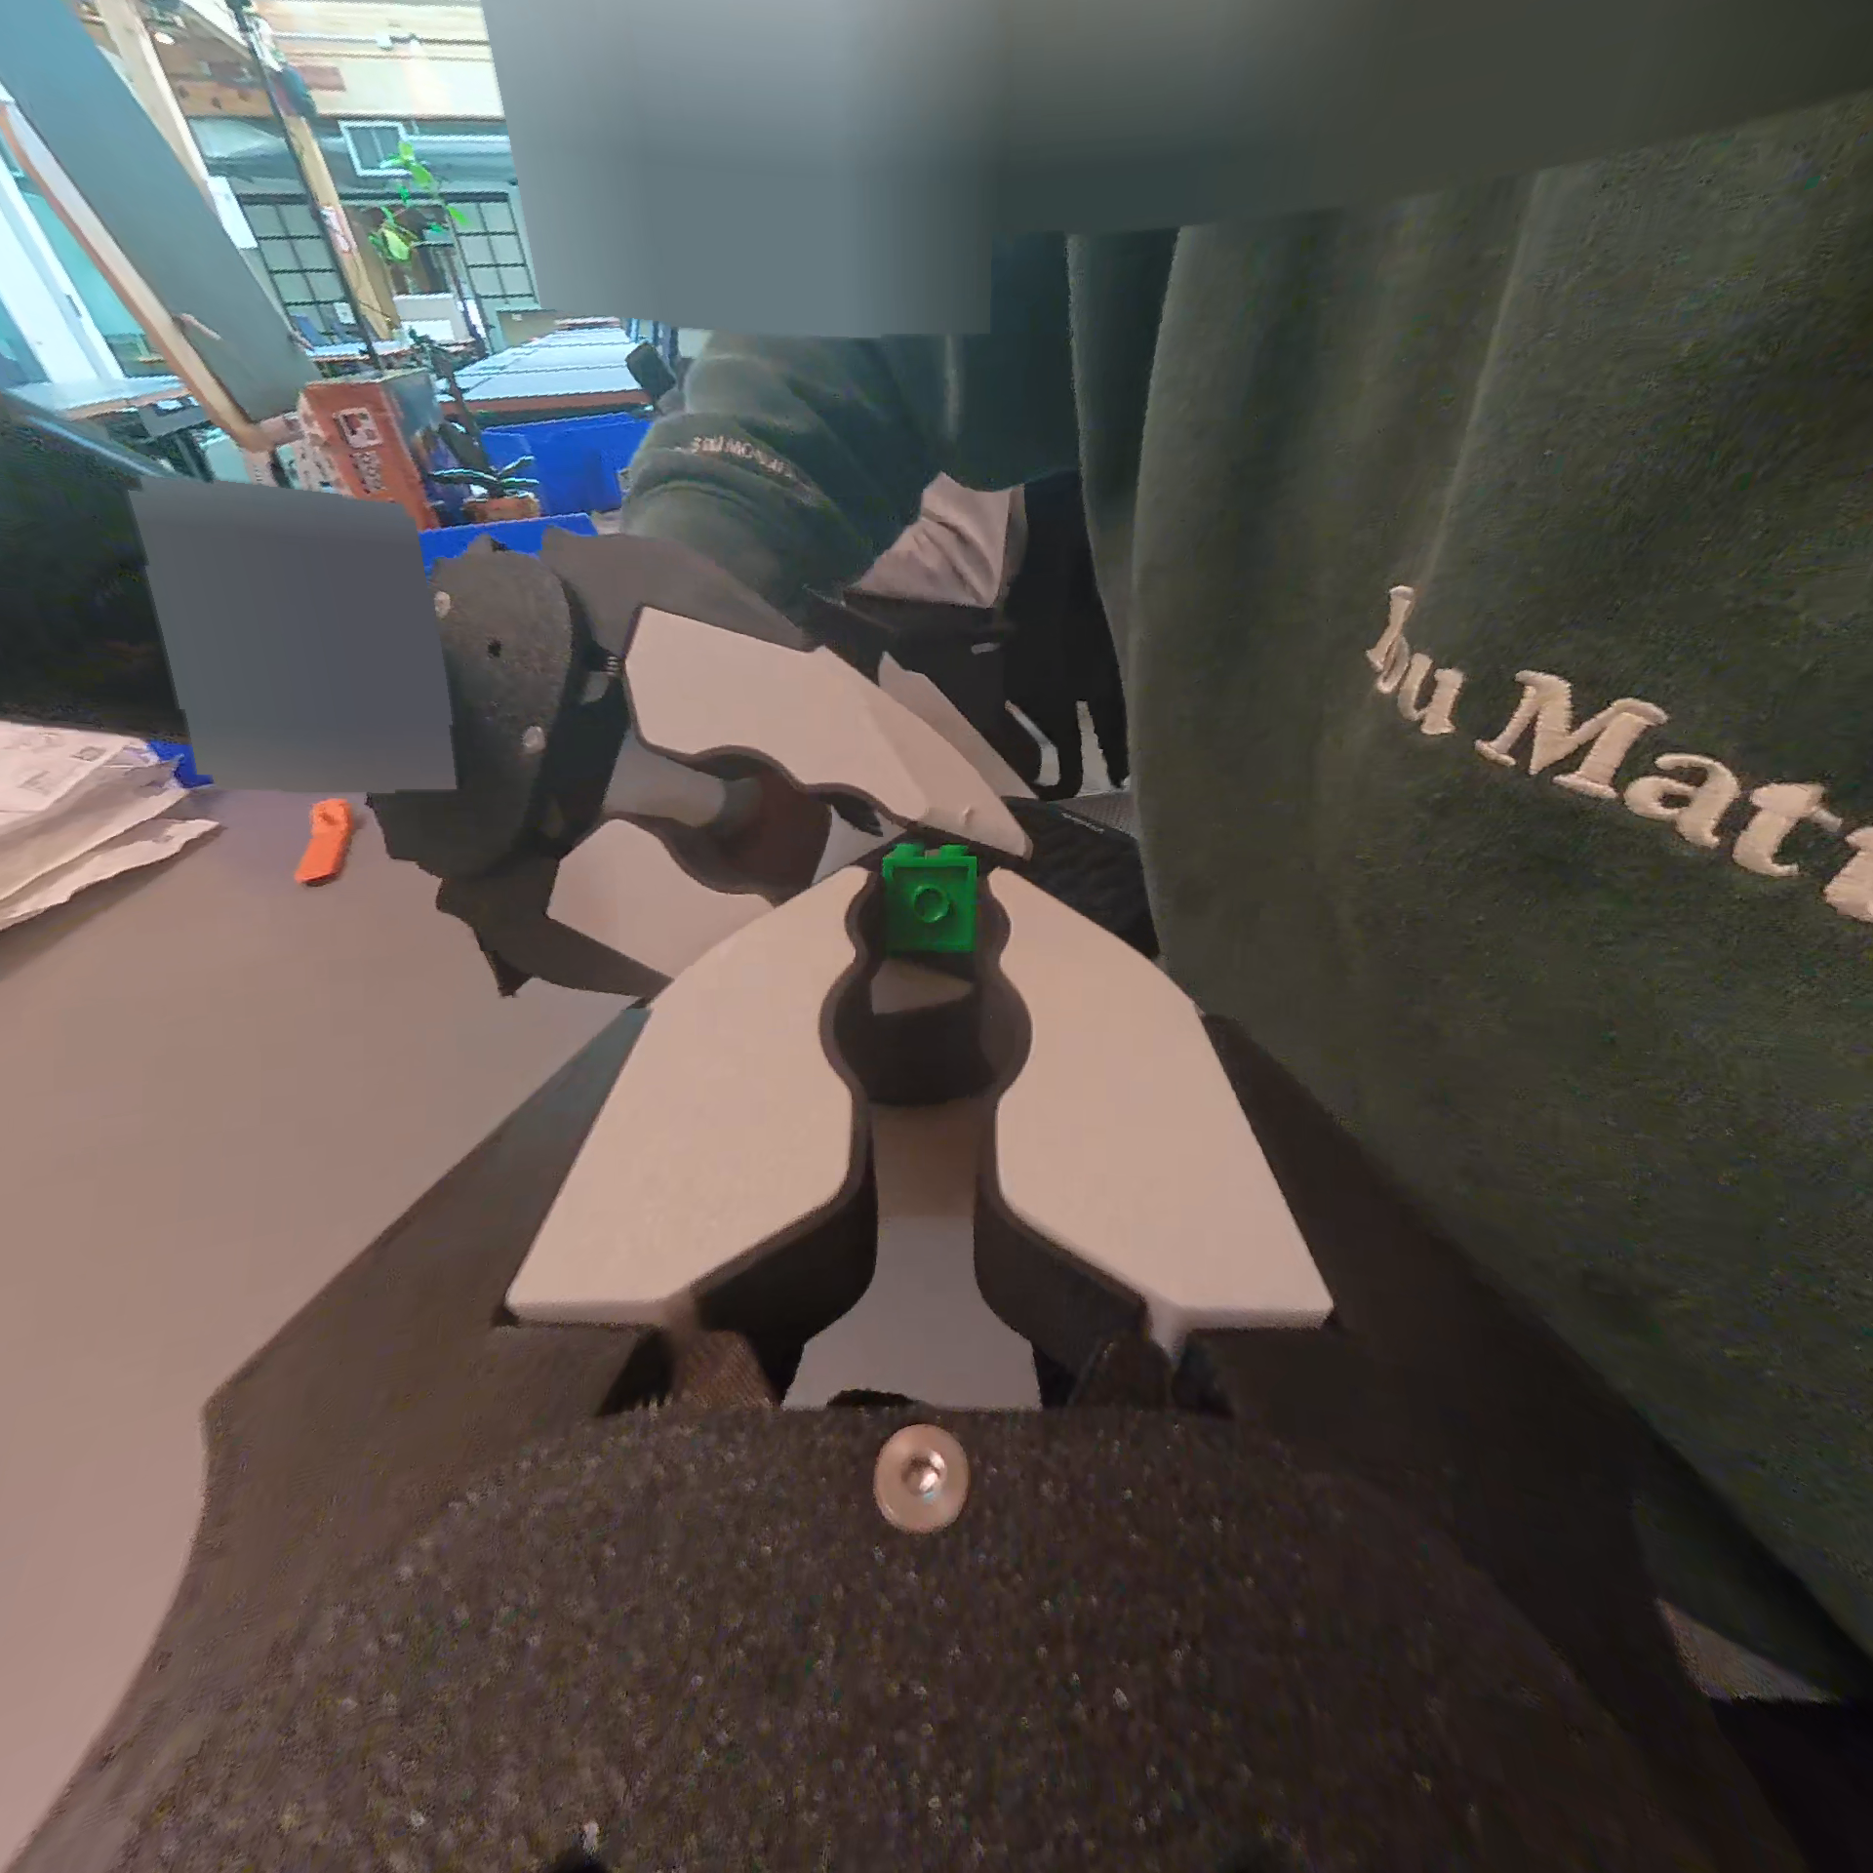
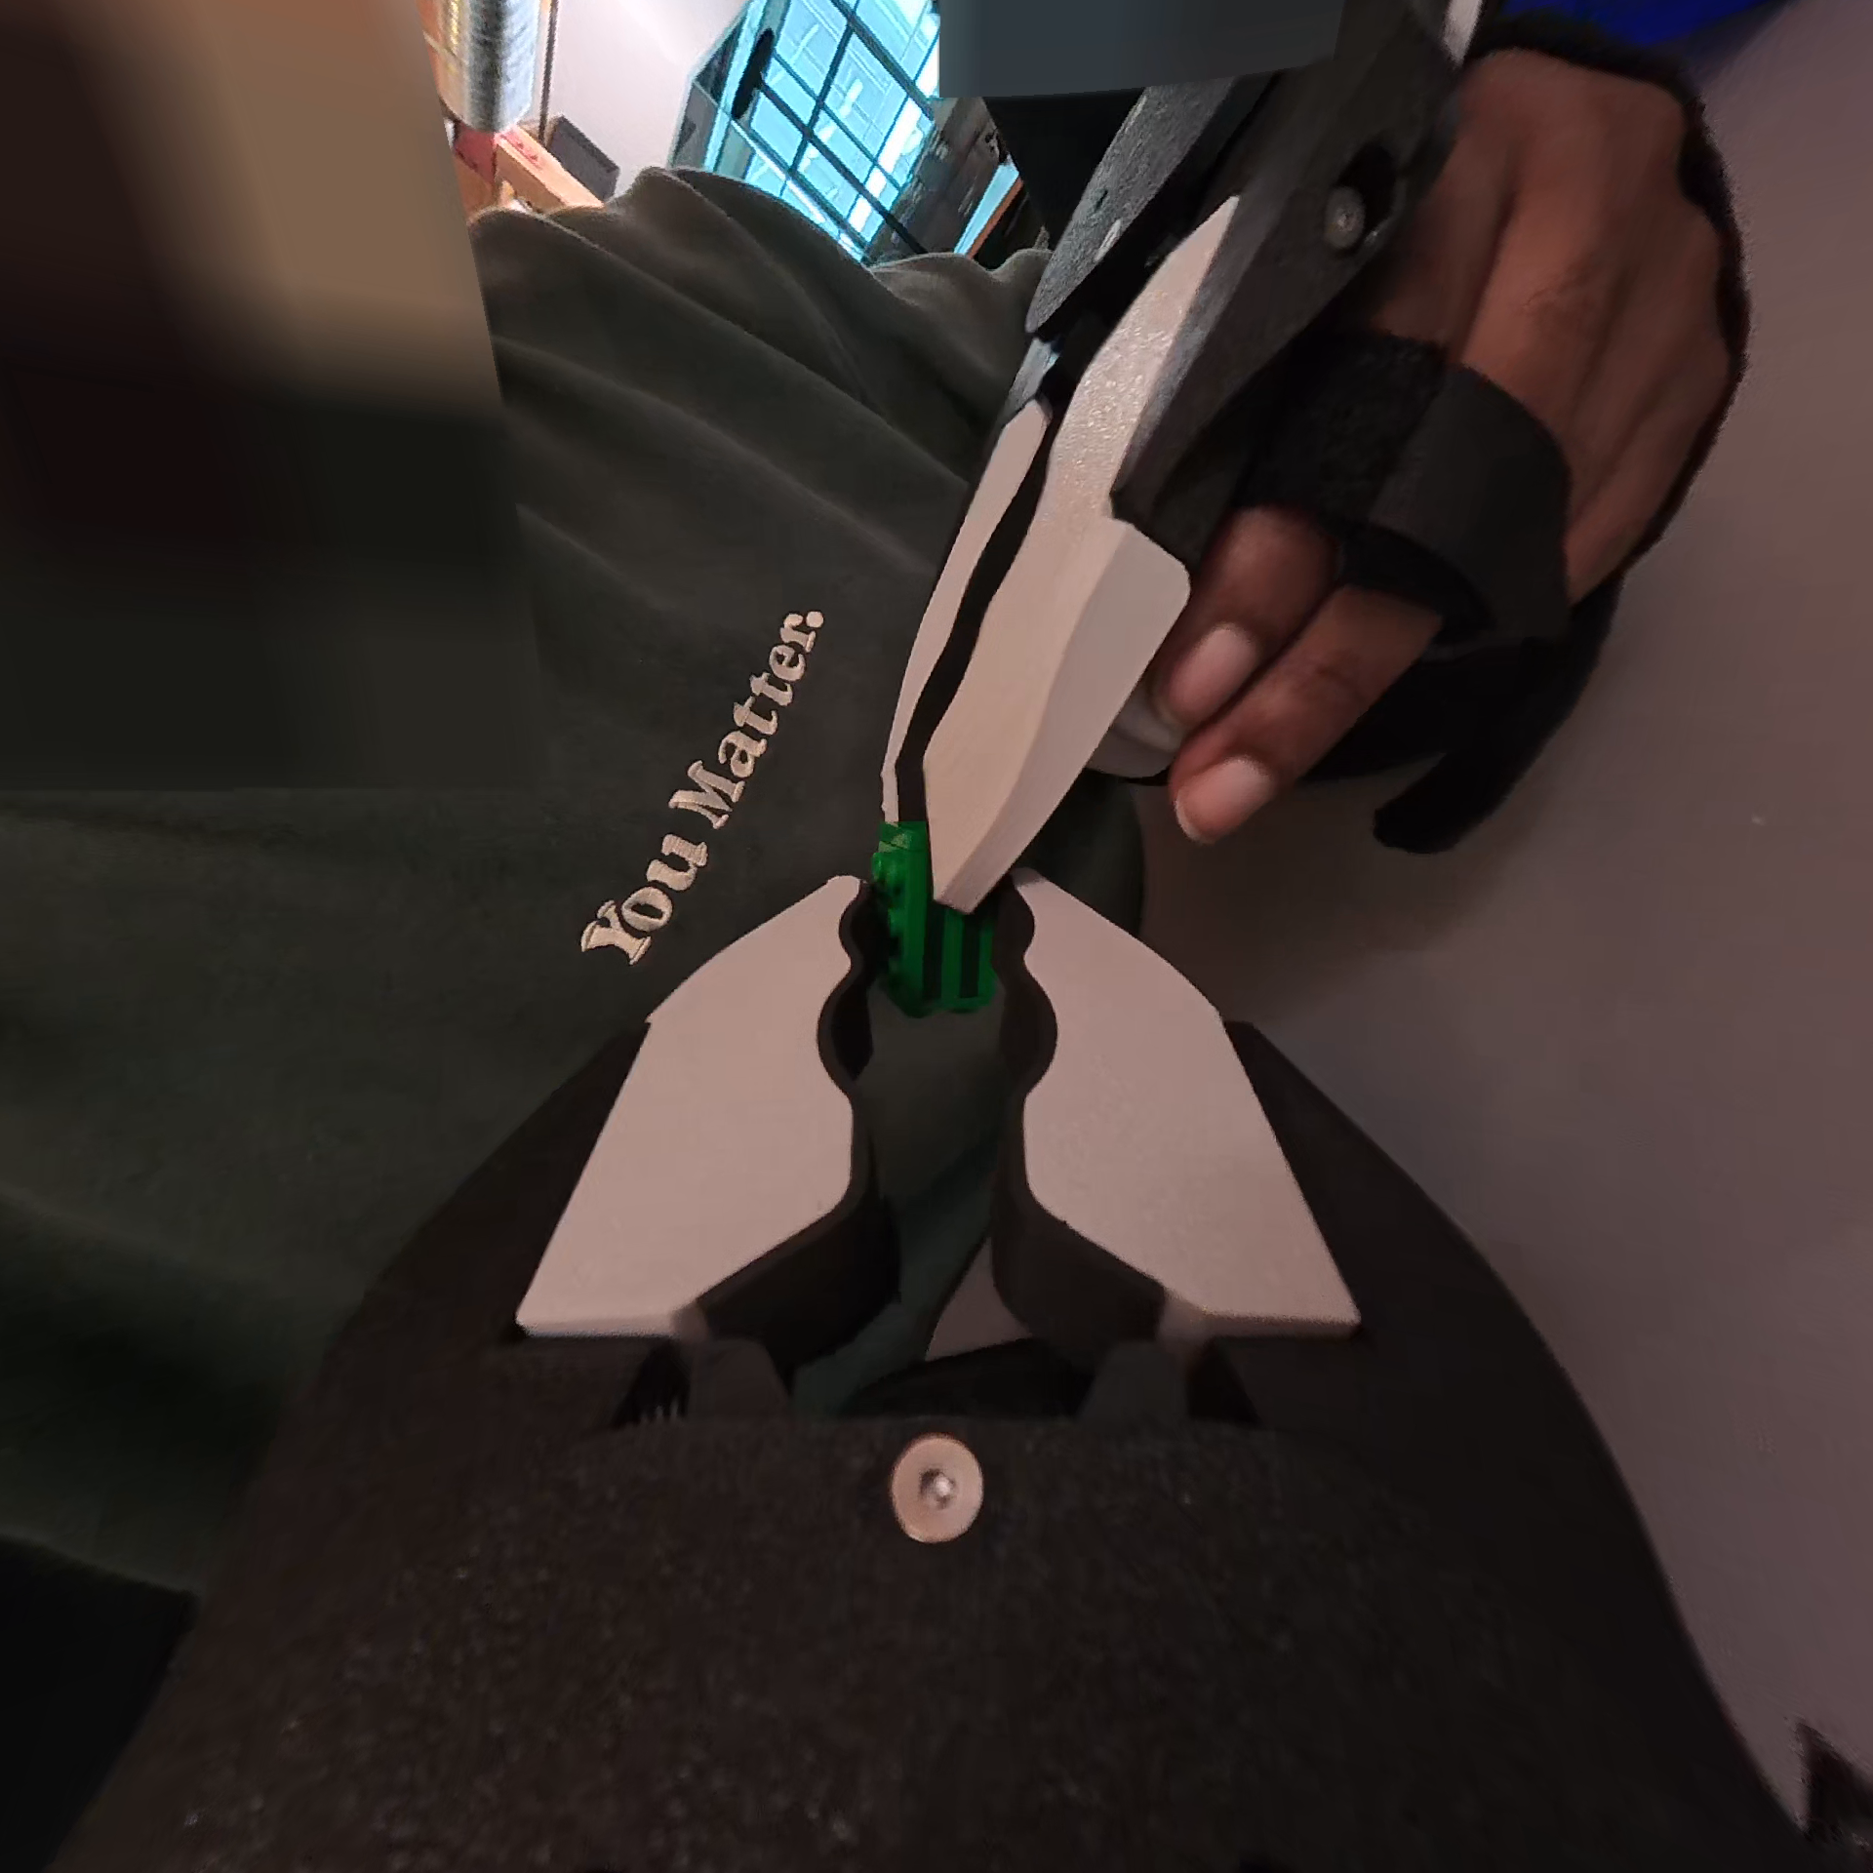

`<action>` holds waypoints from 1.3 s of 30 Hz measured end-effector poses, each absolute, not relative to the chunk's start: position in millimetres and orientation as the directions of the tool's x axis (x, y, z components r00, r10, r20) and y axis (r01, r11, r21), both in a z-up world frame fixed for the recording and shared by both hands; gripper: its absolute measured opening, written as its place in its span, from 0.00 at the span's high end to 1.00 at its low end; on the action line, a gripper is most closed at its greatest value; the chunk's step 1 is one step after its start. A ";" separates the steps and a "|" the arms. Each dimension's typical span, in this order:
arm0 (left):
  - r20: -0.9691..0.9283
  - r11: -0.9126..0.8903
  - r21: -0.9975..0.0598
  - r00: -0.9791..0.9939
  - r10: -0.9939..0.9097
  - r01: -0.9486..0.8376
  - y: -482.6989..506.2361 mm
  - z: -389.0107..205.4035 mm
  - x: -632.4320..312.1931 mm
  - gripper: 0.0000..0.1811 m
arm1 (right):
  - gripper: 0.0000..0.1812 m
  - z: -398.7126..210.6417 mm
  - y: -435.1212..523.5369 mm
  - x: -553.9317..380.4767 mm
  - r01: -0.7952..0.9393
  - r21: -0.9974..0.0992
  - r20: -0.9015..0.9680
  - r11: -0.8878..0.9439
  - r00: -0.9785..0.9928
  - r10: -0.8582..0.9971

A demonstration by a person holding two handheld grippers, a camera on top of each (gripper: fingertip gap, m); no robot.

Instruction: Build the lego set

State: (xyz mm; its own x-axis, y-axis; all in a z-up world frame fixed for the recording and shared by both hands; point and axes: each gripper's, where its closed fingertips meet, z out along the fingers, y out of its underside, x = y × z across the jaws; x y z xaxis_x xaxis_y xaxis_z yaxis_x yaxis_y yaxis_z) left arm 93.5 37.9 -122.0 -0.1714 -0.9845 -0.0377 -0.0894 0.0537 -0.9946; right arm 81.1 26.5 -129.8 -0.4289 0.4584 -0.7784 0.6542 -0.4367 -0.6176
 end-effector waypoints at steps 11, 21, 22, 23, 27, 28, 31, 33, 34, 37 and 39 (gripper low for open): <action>-0.039 0.045 -0.992 -0.053 -0.998 -0.115 54.1 -128.9 90.7 0.91 | 0.80 -132.6 48.9 86.9 0.487 -0.738 -0.654 -0.468 -0.344 0.673; 0.088 -0.091 -0.992 0.031 -0.996 -0.084 77.1 -135.0 89.2 0.91 | 0.86 -141.7 80.4 85.5 0.281 -0.950 -0.148 -0.136 -0.021 0.989; 0.084 -0.086 -0.992 0.034 -0.996 -0.094 76.8 -137.1 90.4 0.91 | 0.87 -141.4 78.8 84.6 0.275 -0.953 -0.143 -0.130 -0.028 0.989; 0.079 -0.082 -0.992 0.034 -0.996 -0.100 76.0 -138.6 91.2 0.91 | 0.89 -140.9 78.7 83.9 0.269 -0.956 -0.133 -0.121 -0.029 0.991; 0.073 -0.078 -0.990 0.049 -0.996 -0.118 77.6 -142.9 91.7 0.91 | 0.91 -144.2 79.8 83.7 0.311 -0.948 -0.081 -0.063 -0.045 0.996; 0.064 -0.071 -0.990 0.057 -0.996 -0.126 78.6 -144.4 91.9 0.91 | 0.91 -145.6 80.6 84.0 0.330 -0.943 -0.069 -0.048 -0.052 0.996; 0.050 -0.063 -0.984 0.080 -0.996 -0.168 81.4 -151.7 92.4 0.91 | 0.91 -152.0 83.7 85.1 0.395 -0.919 -0.048 -0.008 -0.094 0.994; 0.037 -0.057 -0.978 0.106 -0.994 -0.202 85.4 -158.0 91.7 0.91 | 0.91 -157.1 88.2 84.6 0.430 -0.903 -0.040 0.015 -0.118 0.992; 0.024 -0.052 -0.974 0.124 -0.992 -0.221 88.6 -161.2 90.7 0.91 | 0.91 -161.0 90.4 84.4 0.451 -0.892 -0.037 0.027 -0.133 0.990; -0.021 -0.030 -0.956 0.172 -0.985 -0.291 96.8 -172.1 87.2 0.90 | 0.91 -173.2 98.9 82.6 0.502 -0.863 -0.022 0.062 -0.159 0.987; -0.043 -0.024 -0.942 0.190 -0.981 -0.335 100.5 -179.3 84.7 0.90 | 0.91 -184.2 102.7 81.2 0.539 -0.840 -0.041 0.064 -0.180 0.983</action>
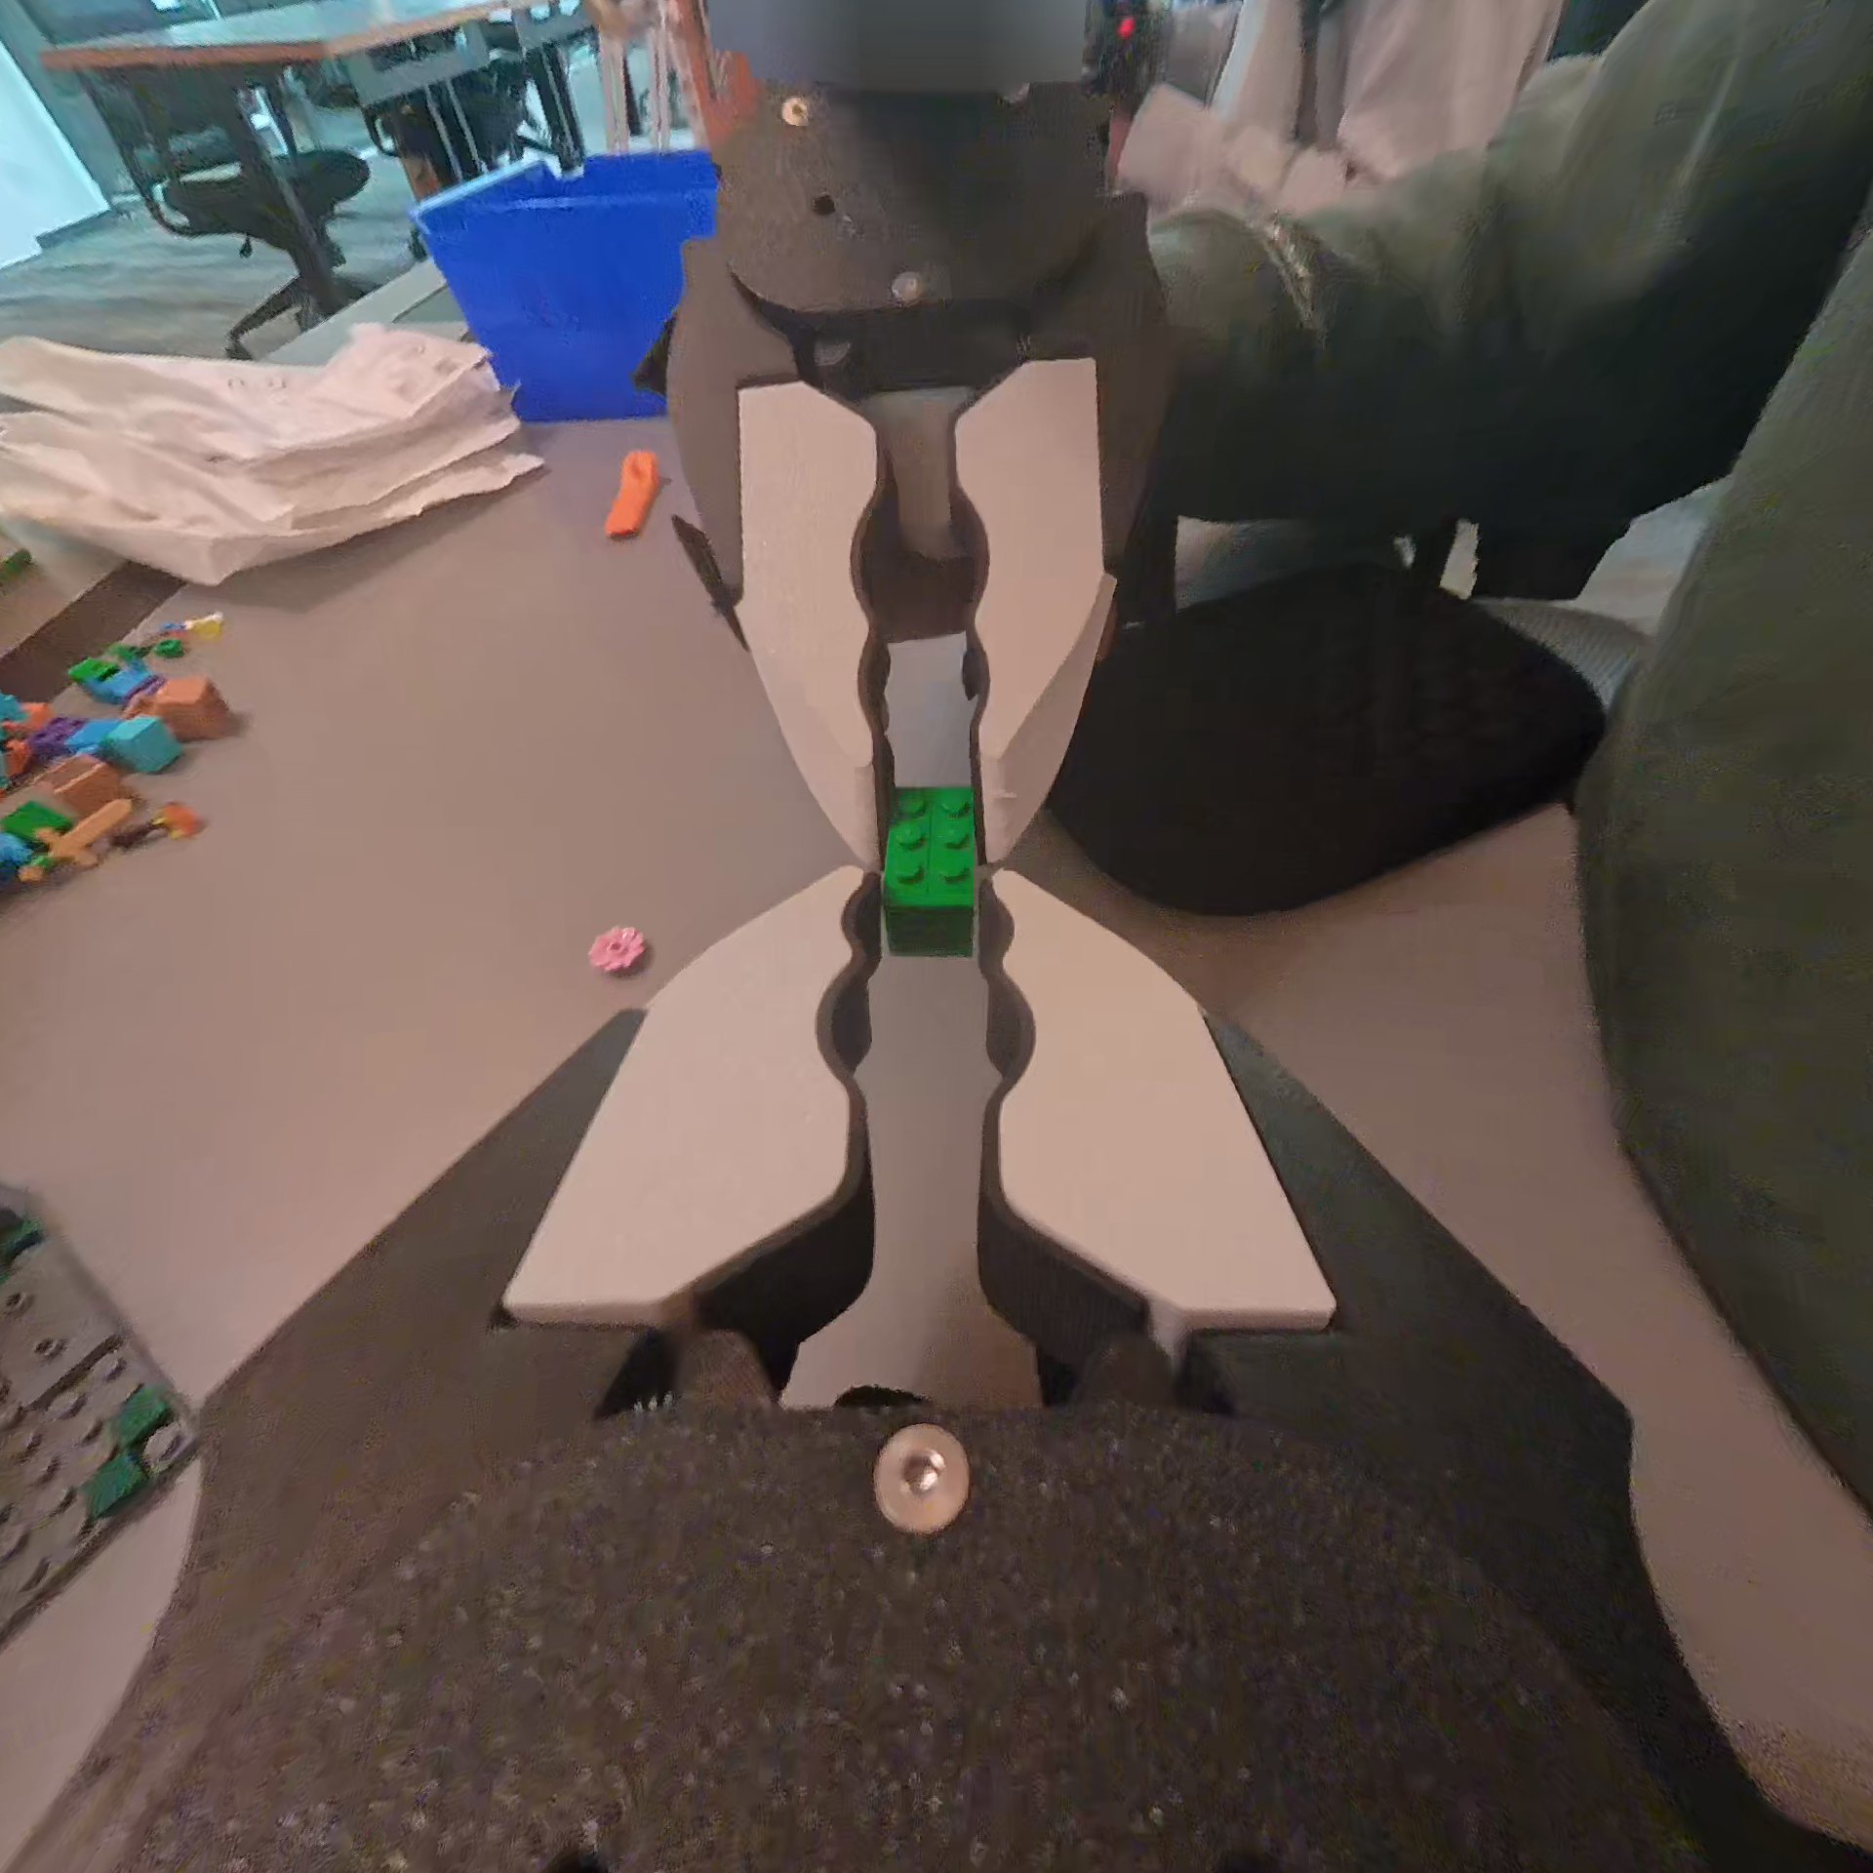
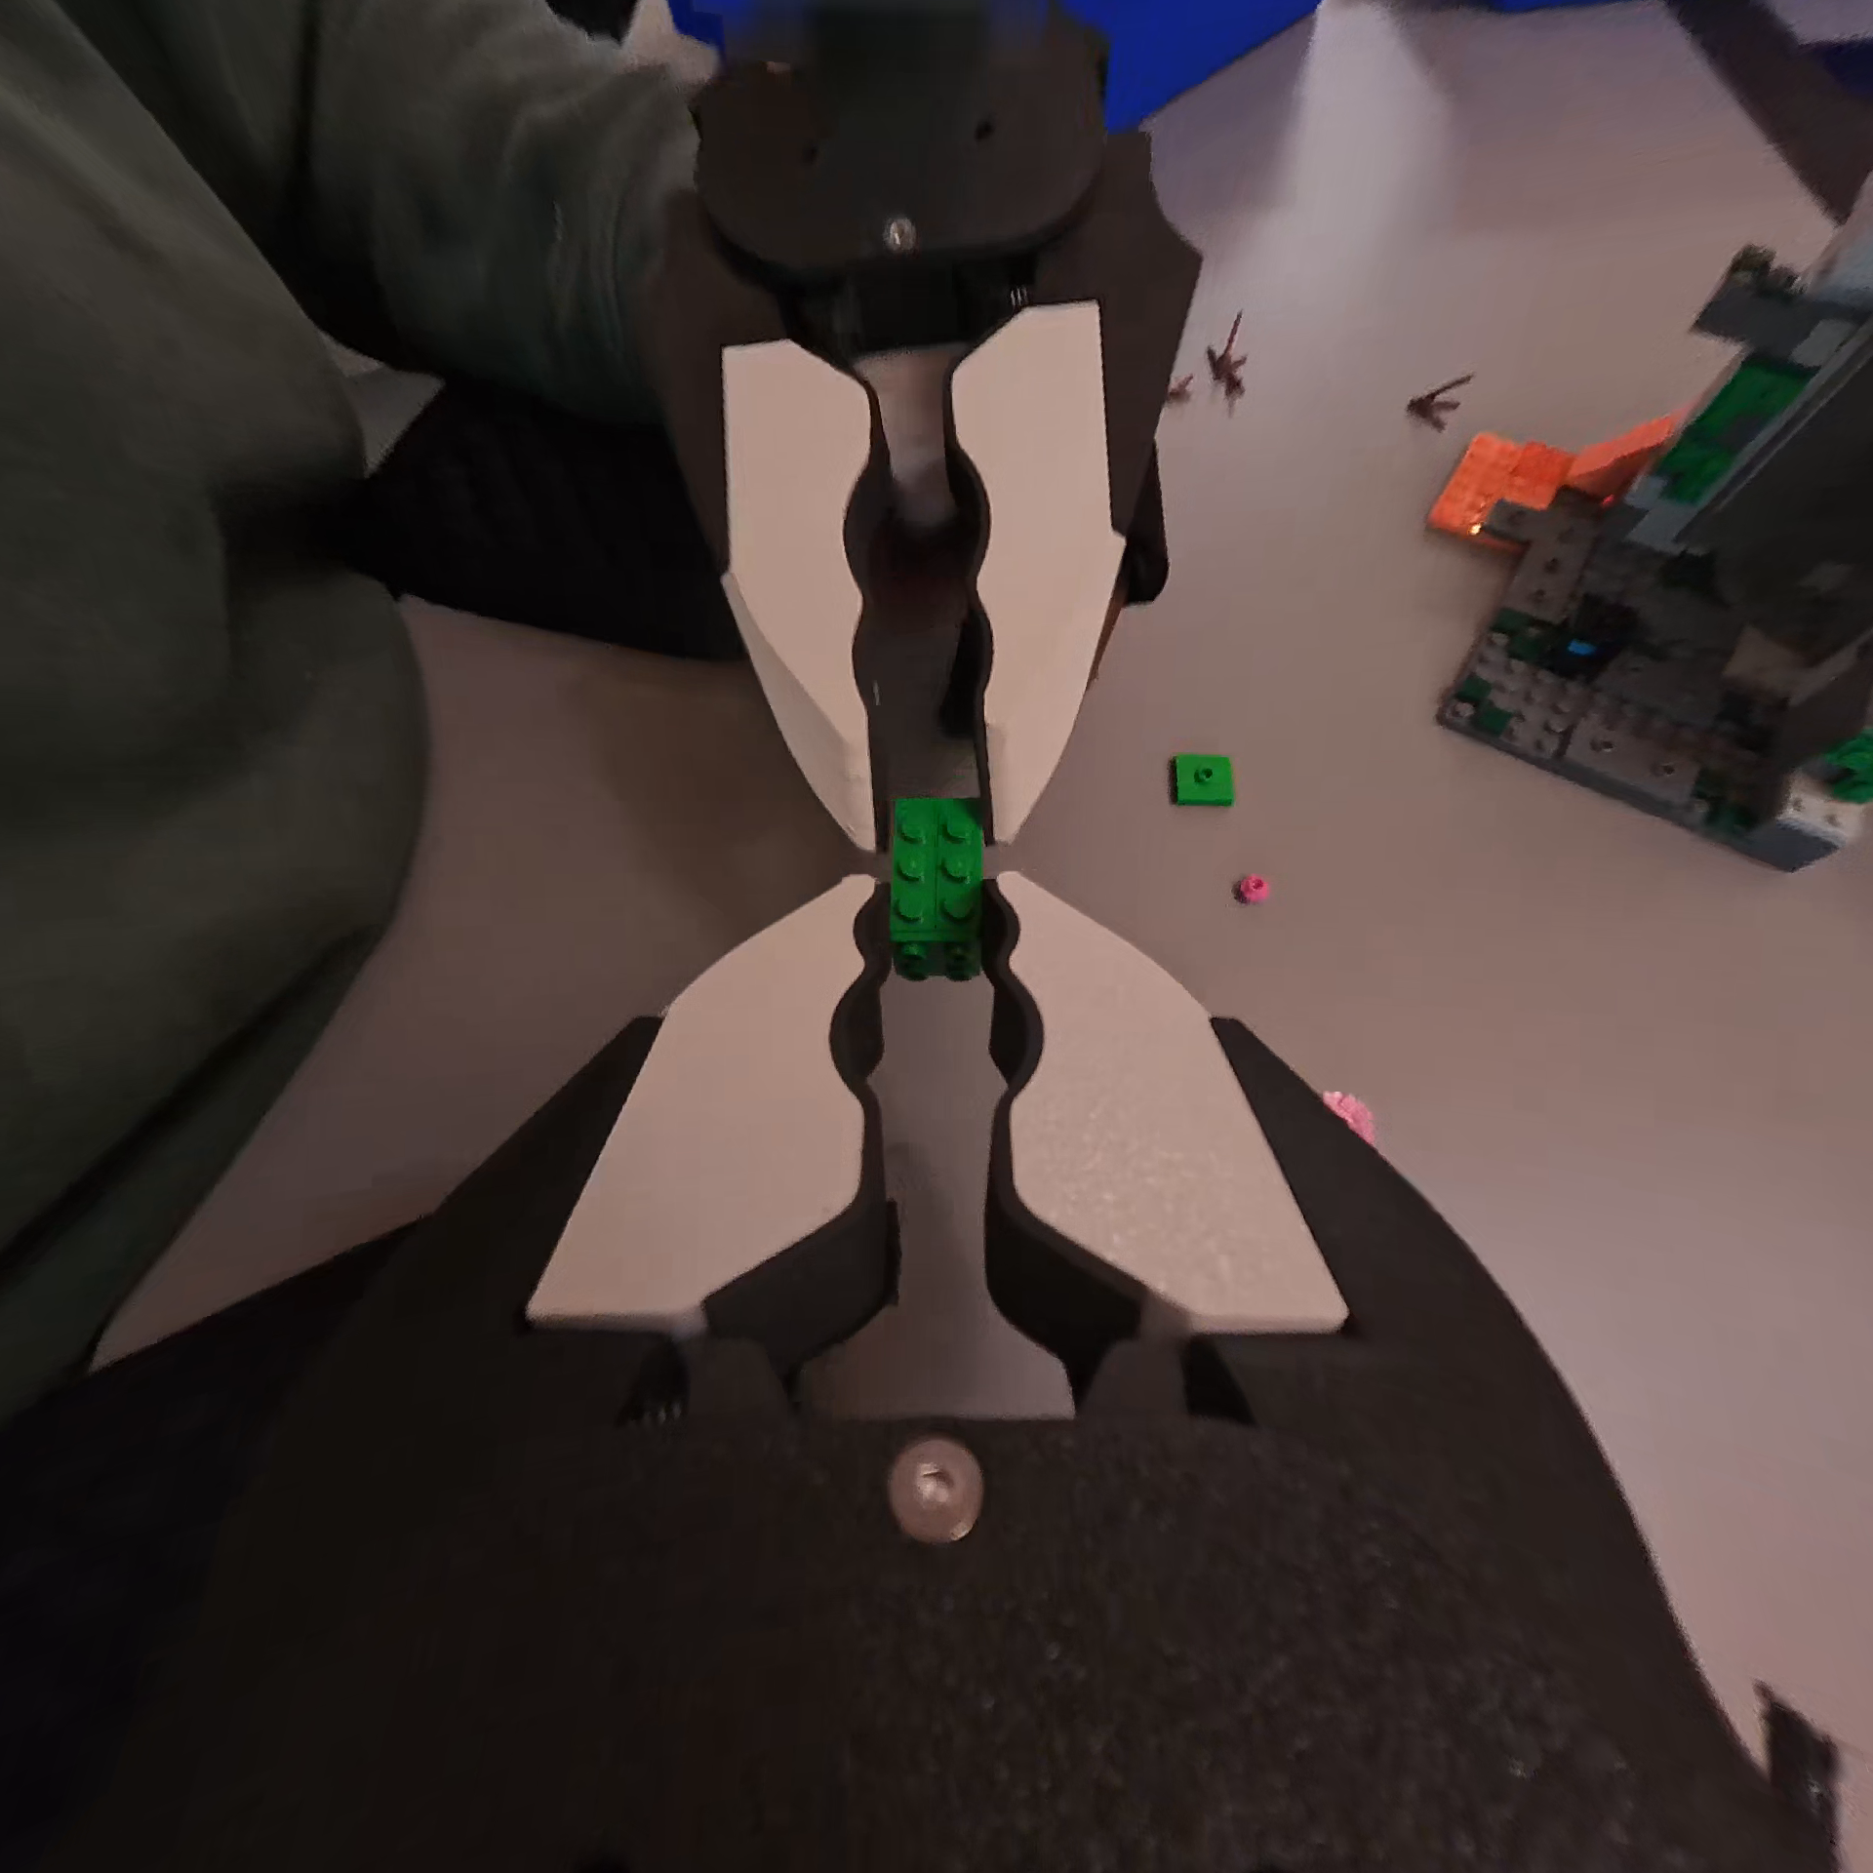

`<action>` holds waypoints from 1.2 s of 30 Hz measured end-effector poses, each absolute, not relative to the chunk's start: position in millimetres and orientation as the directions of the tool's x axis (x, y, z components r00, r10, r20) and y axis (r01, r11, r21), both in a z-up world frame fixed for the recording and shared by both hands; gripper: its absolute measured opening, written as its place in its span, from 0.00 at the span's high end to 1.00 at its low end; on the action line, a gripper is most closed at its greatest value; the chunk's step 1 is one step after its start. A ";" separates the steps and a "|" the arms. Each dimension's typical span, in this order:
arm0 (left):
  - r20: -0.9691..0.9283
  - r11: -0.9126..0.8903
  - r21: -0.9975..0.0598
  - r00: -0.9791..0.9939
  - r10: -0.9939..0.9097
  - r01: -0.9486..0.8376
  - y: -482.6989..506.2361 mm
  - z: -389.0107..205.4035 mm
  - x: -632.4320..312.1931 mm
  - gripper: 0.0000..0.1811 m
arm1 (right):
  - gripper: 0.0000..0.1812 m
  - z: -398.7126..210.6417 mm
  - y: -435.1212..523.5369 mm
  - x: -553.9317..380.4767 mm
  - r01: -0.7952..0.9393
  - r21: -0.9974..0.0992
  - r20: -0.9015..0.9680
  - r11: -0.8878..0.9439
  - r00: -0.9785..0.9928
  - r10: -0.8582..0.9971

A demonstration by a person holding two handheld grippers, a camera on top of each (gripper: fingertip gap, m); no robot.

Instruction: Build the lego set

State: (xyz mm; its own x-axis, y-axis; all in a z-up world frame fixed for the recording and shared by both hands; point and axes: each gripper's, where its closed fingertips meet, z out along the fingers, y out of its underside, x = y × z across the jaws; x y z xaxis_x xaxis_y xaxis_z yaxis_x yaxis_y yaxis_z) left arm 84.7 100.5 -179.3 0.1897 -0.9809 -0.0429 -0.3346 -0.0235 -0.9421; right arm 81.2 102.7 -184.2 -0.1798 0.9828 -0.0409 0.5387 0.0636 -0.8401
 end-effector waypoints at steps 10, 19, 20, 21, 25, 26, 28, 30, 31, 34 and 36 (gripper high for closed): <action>-0.072 -0.067 -0.844 0.237 -0.969 -0.532 116.7 -221.1 72.7 0.91 | 0.91 -216.8 116.5 69.6 0.568 -0.821 -0.061 0.049 -0.174 0.983; -0.071 -0.098 -0.761 0.232 -0.970 -0.641 121.0 -245.3 71.5 0.91 | 0.89 -222.8 120.8 67.3 0.561 -0.826 -0.039 0.053 -0.151 0.988; -0.072 -0.095 -0.763 0.231 -0.970 -0.639 120.8 -244.9 72.0 0.91 | 0.87 -222.4 121.5 67.8 0.560 -0.827 -0.039 0.051 -0.148 0.988; -0.071 -0.096 -0.763 0.230 -0.971 -0.639 120.7 -244.9 72.1 0.91 | 0.86 -222.7 122.8 68.4 0.562 -0.826 -0.037 0.049 -0.141 0.989; -0.070 -0.106 -0.766 0.247 -0.967 -0.634 123.7 -245.0 71.6 0.91 | 0.86 -225.6 122.8 69.6 0.557 -0.829 -0.025 0.058 -0.139 0.990; -0.070 -0.107 -0.766 0.248 -0.966 -0.634 124.1 -245.0 71.6 0.91 | 0.86 -227.3 122.1 69.9 0.561 -0.825 -0.024 0.061 -0.142 0.990; -0.073 -0.105 -0.766 0.248 -0.966 -0.634 124.1 -245.1 71.6 0.91 | 0.86 -230.4 121.5 69.8 0.572 -0.817 -0.013 0.071 -0.142 0.990; -0.077 -0.103 -0.765 0.248 -0.966 -0.636 124.3 -245.4 71.6 0.91 | 0.86 -233.3 121.3 69.3 0.584 -0.808 -0.006 0.078 -0.141 0.990; -0.078 -0.102 -0.764 0.248 -0.966 -0.637 124.3 -245.6 71.6 0.91 | 0.86 -234.2 121.3 69.0 0.587 -0.806 -0.006 0.079 -0.140 0.990; -0.080 -0.100 -0.761 0.245 -0.966 -0.642 123.8 -246.6 71.5 0.91 | 0.90 -235.1 123.4 68.8 0.590 -0.803 -0.001 0.077 -0.130 0.992; -0.084 -0.096 -0.758 0.243 -0.966 -0.645 123.6 -247.0 71.5 0.90 | 0.91 -235.5 124.3 68.9 0.593 -0.801 0.005 0.080 -0.127 0.992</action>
State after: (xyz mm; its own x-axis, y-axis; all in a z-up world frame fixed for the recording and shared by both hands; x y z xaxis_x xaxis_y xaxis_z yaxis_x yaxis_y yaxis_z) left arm 71.5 123.6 -247.0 0.2434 -0.9663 -0.0841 -0.6448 -0.0964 -0.7583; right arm 68.9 124.3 -235.5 -0.1275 0.9918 0.0047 0.5933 0.0801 -0.8010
